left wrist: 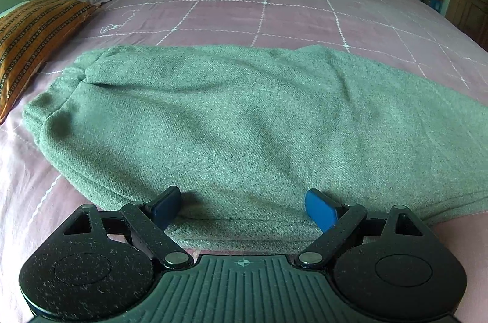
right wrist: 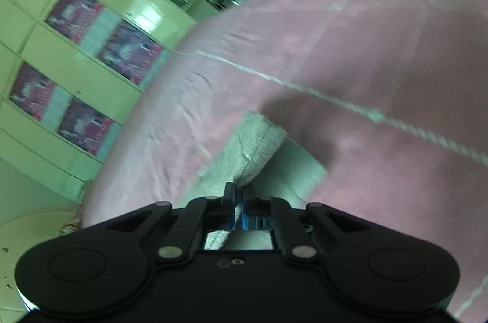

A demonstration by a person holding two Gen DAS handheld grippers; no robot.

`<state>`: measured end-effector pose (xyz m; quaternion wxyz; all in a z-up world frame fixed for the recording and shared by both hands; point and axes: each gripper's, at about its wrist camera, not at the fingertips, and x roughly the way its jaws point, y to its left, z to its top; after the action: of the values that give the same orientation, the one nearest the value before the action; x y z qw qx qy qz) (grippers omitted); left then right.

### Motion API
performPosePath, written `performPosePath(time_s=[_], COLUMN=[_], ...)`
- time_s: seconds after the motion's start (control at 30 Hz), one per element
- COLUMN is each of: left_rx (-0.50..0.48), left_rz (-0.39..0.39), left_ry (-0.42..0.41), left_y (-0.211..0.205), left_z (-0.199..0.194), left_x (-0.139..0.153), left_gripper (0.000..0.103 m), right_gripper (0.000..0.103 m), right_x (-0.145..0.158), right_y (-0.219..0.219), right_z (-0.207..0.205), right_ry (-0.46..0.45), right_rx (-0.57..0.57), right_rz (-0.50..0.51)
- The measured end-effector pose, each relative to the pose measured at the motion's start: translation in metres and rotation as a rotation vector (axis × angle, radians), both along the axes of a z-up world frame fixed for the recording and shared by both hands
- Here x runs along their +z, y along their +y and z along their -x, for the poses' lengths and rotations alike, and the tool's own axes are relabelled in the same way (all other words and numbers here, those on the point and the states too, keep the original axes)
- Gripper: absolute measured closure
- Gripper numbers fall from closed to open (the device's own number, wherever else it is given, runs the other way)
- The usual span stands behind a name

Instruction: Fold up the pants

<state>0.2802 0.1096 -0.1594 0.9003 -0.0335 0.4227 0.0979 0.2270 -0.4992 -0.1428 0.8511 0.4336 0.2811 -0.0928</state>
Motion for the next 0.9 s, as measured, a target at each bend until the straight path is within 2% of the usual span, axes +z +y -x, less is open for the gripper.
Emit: performPosePath(time_s=[0.07, 0.1, 0.17, 0.2, 0.27, 0.33, 0.43, 0.5, 0.53, 0.57, 0.63, 0.73, 0.8, 0.87, 0.9], left_rx=[-0.009, -0.011, -0.008, 0.005, 0.040, 0.102, 0.195, 0.250, 0.282, 0.306, 0.345, 0.363, 0.356, 0.342, 0.340], left_rz=[0.007, 0.016, 0.037, 0.037, 0.043, 0.039, 0.099, 0.136, 0.157, 0.196, 0.260, 0.275, 0.295, 0.317, 0.325], left_ry=[0.004, 0.001, -0.023, -0.034, -0.054, -0.061, -0.082, -0.078, -0.069, -0.074, -0.088, -0.097, -0.106, -0.116, -0.119], left_y=[0.002, 0.004, 0.010, 0.014, 0.026, 0.042, 0.073, 0.097, 0.110, 0.123, 0.146, 0.163, 0.169, 0.174, 0.176], left_z=[0.001, 0.002, 0.008, 0.011, 0.016, 0.020, 0.035, 0.043, 0.044, 0.047, 0.051, 0.051, 0.050, 0.046, 0.044], left_x=[0.003, 0.005, 0.011, 0.013, 0.015, 0.017, 0.020, 0.017, 0.014, 0.012, 0.009, 0.007, 0.006, 0.006, 0.006], left_gripper=[0.015, 0.015, 0.015, 0.015, 0.015, 0.015, 0.015, 0.020, 0.028, 0.031, 0.033, 0.033, 0.038, 0.048, 0.048], right_gripper=[0.103, 0.103, 0.085, 0.086, 0.087, 0.087, 0.088, 0.088, 0.089, 0.089, 0.089, 0.089, 0.089, 0.089, 0.089], right_x=[-0.031, -0.037, -0.023, -0.013, -0.003, -0.001, -0.005, -0.007, -0.010, -0.011, -0.014, -0.010, -0.006, -0.004, -0.003], right_y=[-0.007, -0.010, -0.005, 0.002, 0.019, 0.041, 0.074, 0.100, 0.114, 0.127, 0.152, 0.173, 0.180, 0.182, 0.181], right_z=[-0.008, -0.008, 0.004, 0.009, 0.014, 0.012, 0.006, 0.001, -0.003, -0.009, -0.018, -0.029, -0.031, -0.025, -0.023], right_ry=[0.090, 0.083, 0.047, 0.027, -0.013, -0.010, 0.001, -0.005, -0.001, 0.005, 0.022, 0.044, 0.050, 0.055, 0.057], right_rx=[-0.009, -0.012, -0.039, -0.045, 0.019, 0.088, 0.176, 0.239, 0.275, 0.302, 0.350, 0.389, 0.401, 0.410, 0.409], right_rz=[-0.034, -0.067, -0.039, -0.011, -0.009, 0.015, -0.026, -0.075, -0.103, -0.120, -0.145, -0.142, -0.143, -0.134, -0.133])
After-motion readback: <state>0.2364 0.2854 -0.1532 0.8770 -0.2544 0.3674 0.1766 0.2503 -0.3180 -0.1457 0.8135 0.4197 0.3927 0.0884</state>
